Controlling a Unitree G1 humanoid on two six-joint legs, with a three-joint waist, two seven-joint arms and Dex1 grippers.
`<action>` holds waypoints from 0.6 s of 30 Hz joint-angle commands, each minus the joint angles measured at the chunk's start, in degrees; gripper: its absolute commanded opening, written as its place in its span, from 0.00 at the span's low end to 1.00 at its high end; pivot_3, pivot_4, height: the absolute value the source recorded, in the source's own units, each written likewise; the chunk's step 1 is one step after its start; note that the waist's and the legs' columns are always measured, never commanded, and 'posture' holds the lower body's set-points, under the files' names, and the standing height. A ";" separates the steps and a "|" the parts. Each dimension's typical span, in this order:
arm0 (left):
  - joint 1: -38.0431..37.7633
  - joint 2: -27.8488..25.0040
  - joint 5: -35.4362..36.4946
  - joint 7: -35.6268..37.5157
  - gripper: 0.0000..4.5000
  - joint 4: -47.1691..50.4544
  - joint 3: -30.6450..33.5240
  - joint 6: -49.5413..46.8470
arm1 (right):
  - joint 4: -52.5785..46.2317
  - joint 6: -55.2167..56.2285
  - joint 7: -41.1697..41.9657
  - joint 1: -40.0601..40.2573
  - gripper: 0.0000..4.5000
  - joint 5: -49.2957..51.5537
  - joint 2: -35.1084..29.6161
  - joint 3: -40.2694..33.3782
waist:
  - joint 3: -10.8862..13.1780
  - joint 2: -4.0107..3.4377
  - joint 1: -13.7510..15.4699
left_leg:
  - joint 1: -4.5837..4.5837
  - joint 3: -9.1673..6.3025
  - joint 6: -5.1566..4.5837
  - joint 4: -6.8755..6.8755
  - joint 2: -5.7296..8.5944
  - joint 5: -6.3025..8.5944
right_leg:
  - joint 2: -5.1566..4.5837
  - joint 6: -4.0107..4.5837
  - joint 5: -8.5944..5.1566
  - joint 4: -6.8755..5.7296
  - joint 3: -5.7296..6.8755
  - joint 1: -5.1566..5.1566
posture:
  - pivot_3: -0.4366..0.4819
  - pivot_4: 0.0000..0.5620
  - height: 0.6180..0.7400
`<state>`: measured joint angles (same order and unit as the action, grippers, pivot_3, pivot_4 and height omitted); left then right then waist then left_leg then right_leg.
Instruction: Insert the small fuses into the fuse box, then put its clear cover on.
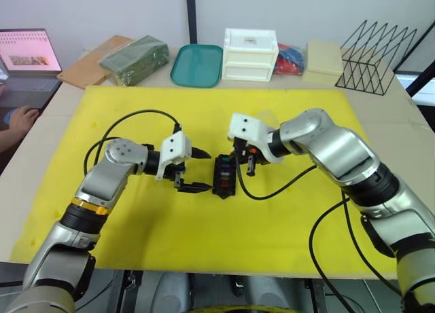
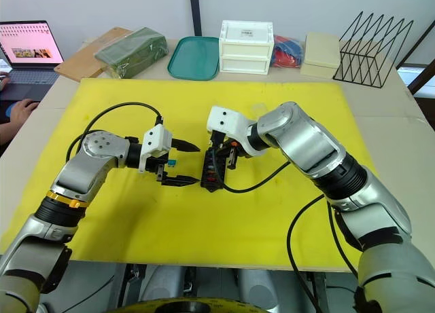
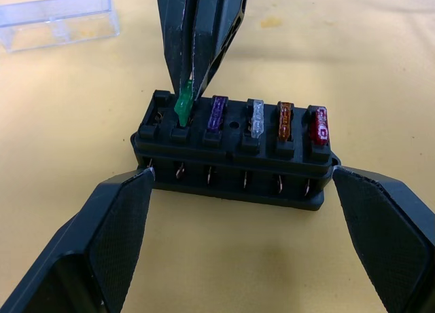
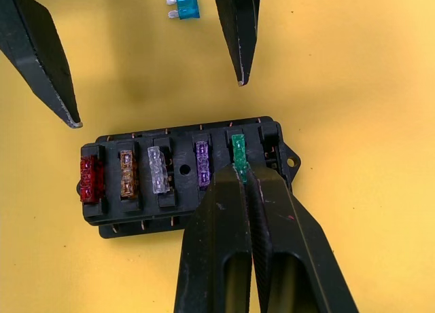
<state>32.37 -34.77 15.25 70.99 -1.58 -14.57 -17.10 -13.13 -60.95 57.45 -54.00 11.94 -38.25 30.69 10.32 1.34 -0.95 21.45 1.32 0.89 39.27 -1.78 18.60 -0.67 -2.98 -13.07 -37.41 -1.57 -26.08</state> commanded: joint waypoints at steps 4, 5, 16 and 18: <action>1.05 0.14 0.39 -0.01 0.99 0.93 1.20 0.50 | 0.87 1.40 -0.74 0.23 0.00 -1.03 0.37 0.12 | 0.00 0.00 0.02 | 0.00 0.00 0.00 0.00 0.00 0.00 | 0.00 0.00 0.00 0.00 0.00 0.00 | 0.48 0.27 1.00; 0.97 0.12 0.41 -0.02 0.99 1.00 1.21 0.48 | 1.06 1.48 -0.75 0.30 0.00 -1.11 0.44 0.16 | 0.00 0.00 0.01 | 0.00 0.00 0.00 0.00 0.00 0.00 | 0.00 0.00 0.00 0.00 0.00 0.00 | 0.48 0.27 1.00; 0.92 0.19 0.40 -0.33 0.99 1.05 1.26 0.39 | -0.76 1.61 0.11 2.58 0.00 -1.57 0.22 3.13 | 0.00 0.00 -0.06 | -0.03 0.00 0.00 0.00 0.00 0.00 | 0.00 0.00 0.00 0.00 0.00 0.02 | 0.48 0.27 1.00; 0.97 0.24 0.39 -0.36 0.99 0.99 1.24 0.40 | -0.47 1.88 0.24 2.87 0.00 -2.20 0.25 3.76 | -0.01 0.00 -0.11 | -0.04 0.00 0.00 0.00 0.00 0.00 | 0.00 0.00 0.00 -0.01 0.00 0.03 | 0.48 0.27 1.00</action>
<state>32.37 -34.70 15.25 70.81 -1.57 -14.57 -17.10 -13.28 -58.77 57.01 -52.30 9.89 -37.84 31.95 10.32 1.35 -1.06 21.40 1.31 0.89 39.27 -1.78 18.60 -0.66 -2.98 -13.07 -37.42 -1.57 -26.05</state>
